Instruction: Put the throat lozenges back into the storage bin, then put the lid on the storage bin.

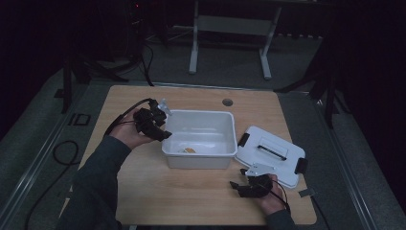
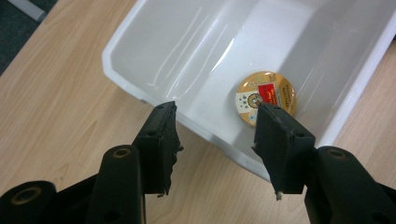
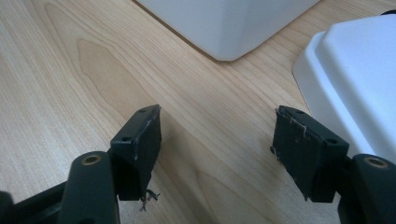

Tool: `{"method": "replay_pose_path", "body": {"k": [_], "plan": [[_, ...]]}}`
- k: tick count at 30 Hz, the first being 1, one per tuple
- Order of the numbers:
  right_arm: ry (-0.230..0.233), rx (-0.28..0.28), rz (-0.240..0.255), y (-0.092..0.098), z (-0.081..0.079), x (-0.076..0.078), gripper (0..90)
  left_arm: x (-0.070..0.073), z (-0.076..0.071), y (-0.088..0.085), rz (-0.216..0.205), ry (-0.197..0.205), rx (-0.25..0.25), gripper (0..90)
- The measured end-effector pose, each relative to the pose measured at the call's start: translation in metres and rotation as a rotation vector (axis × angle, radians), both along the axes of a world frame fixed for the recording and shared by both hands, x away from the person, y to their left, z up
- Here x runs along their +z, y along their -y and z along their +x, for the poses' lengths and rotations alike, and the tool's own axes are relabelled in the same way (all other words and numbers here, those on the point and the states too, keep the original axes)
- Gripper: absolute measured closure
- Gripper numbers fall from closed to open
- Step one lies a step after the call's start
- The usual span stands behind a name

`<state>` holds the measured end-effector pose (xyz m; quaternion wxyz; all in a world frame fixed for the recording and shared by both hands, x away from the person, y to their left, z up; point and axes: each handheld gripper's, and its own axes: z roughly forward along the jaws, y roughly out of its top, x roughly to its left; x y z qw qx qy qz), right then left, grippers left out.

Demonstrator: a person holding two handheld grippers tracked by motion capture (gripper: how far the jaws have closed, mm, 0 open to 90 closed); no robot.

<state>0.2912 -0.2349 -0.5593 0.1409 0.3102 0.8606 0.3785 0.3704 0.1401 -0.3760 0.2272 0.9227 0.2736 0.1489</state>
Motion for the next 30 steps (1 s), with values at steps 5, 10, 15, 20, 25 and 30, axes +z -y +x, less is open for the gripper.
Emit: {"method": "replay_pose_path", "body": {"k": [5, 10, 15, 20, 25, 30], "plan": [[0.0, 0.0, 0.0, 0.0, 0.0, 0.0, 32.1, 0.004, 0.0, -0.003, -0.023, 0.02, 0.021, 53.1], [-0.001, 0.001, 0.0, 0.0, 0.0, 0.0, 32.0, 0.004, 0.001, -0.004, -0.031, 0.04, 0.036, 52.8], [0.0, 0.001, 0.001, 0.0, 0.0, 0.0, 32.0, 0.005, -0.001, -0.007, -0.054, 0.062, 0.048, 52.6], [-0.001, 0.001, 0.0, 0.0, 0.0, 0.0, 31.9, 0.0, -0.003, -0.014, -0.091, 0.08, 0.075, 52.8], [0.0, 0.002, 0.0, 0.0, 0.0, 0.0, 32.0, -0.006, -0.005, -0.022, -0.115, 0.087, 0.098, 51.8], [0.001, 0.002, 0.0, 0.0, 0.0, 0.0, 31.9, -0.012, -0.009, -0.027, -0.13, 0.115, 0.125, 51.0]]}}
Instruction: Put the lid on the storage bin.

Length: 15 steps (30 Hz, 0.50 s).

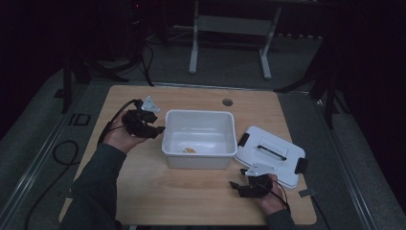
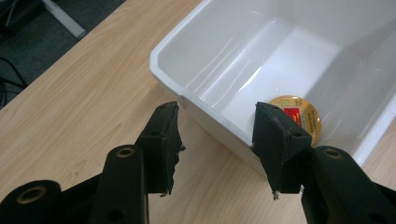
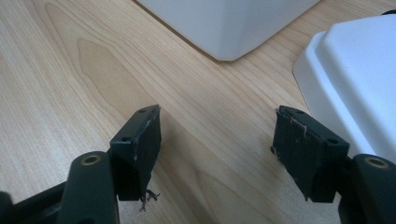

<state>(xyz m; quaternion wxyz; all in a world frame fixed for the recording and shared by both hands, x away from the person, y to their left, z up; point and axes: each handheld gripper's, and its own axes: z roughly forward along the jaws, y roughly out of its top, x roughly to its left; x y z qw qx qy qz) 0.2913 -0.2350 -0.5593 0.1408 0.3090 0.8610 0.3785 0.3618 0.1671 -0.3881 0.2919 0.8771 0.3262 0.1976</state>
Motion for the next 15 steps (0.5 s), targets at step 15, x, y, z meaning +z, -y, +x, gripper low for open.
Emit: {"method": "replay_pose_path", "body": {"k": [15], "plan": [[-0.002, -0.001, -0.001, 0.0, 0.0, 0.0, 32.0, -0.028, -0.004, -0.012, -0.021, 0.019, 0.07, 49.0]]}}
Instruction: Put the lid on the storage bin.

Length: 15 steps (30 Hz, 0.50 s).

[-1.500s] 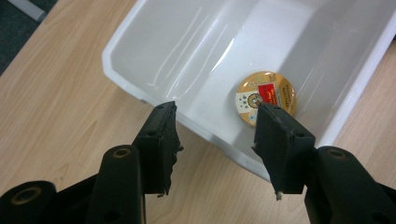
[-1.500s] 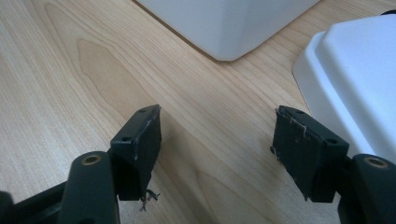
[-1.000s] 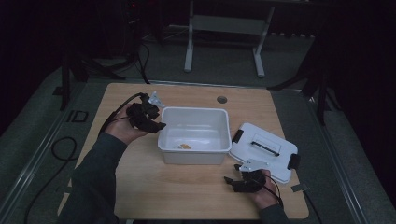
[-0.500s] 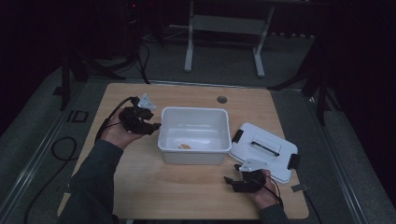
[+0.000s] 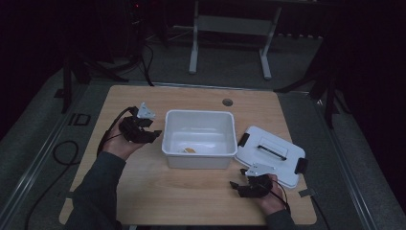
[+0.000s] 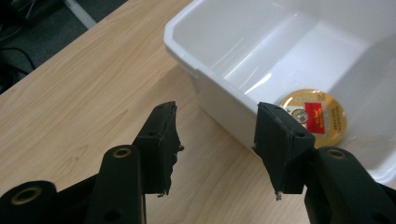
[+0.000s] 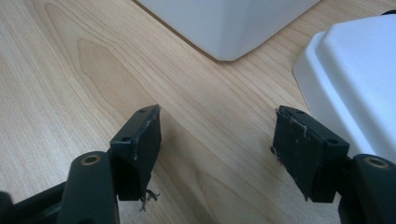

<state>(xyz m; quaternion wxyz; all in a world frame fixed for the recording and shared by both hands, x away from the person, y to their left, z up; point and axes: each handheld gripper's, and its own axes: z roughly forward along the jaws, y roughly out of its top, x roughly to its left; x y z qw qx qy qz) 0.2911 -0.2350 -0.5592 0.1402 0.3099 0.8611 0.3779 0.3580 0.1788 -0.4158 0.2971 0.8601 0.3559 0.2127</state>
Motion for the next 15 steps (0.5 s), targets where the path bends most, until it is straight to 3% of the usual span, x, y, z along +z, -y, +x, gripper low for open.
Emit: {"method": "replay_pose_path", "body": {"k": [15], "plan": [[0.0, 0.0, 0.0, 0.0, 0.0, 0.0, 32.0, -0.036, -0.003, -0.008, -0.068, -0.013, 0.074, 48.4]]}}
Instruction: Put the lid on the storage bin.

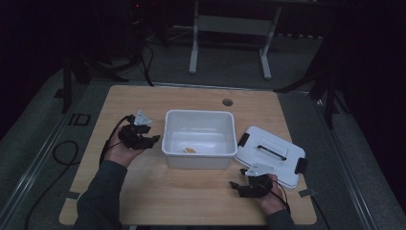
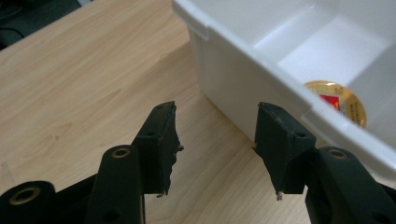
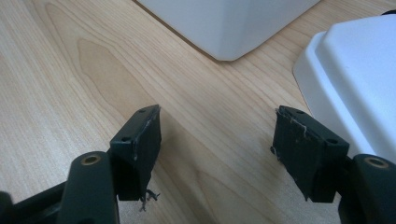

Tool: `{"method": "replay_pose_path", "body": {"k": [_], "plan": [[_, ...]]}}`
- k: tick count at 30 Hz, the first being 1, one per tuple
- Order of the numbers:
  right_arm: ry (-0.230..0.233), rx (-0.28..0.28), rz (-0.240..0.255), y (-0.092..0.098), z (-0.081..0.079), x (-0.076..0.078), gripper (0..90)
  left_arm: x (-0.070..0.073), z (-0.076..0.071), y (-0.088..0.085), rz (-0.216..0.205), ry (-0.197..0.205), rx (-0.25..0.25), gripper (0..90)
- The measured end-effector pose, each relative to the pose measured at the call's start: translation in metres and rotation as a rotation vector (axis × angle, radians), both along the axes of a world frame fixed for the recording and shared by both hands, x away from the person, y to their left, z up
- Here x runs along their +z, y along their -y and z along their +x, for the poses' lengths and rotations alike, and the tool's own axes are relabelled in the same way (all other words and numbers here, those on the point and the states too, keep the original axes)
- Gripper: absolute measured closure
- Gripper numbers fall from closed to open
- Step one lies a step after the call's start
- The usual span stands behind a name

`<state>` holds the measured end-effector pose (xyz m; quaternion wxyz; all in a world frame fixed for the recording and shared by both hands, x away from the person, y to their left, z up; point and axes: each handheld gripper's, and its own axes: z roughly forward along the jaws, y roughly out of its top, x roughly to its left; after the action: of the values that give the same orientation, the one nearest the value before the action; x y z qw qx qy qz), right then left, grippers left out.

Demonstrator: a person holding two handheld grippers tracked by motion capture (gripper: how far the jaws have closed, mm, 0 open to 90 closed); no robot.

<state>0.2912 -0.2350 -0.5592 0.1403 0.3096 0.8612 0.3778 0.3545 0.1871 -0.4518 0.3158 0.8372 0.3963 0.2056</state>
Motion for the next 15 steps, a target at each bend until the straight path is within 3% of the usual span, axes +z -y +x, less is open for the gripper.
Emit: {"method": "replay_pose_path", "body": {"k": [12, 15], "plan": [[-0.003, -0.025, 0.003, -0.002, -0.001, 0.0, 31.7, -0.029, -0.008, -0.007, -0.043, 0.009, 0.047, 47.4], [-0.003, -0.018, -0.005, -0.005, -0.002, 0.001, 37.0, -0.037, -0.011, -0.009, -0.073, 0.022, 0.052, 47.1]]}}
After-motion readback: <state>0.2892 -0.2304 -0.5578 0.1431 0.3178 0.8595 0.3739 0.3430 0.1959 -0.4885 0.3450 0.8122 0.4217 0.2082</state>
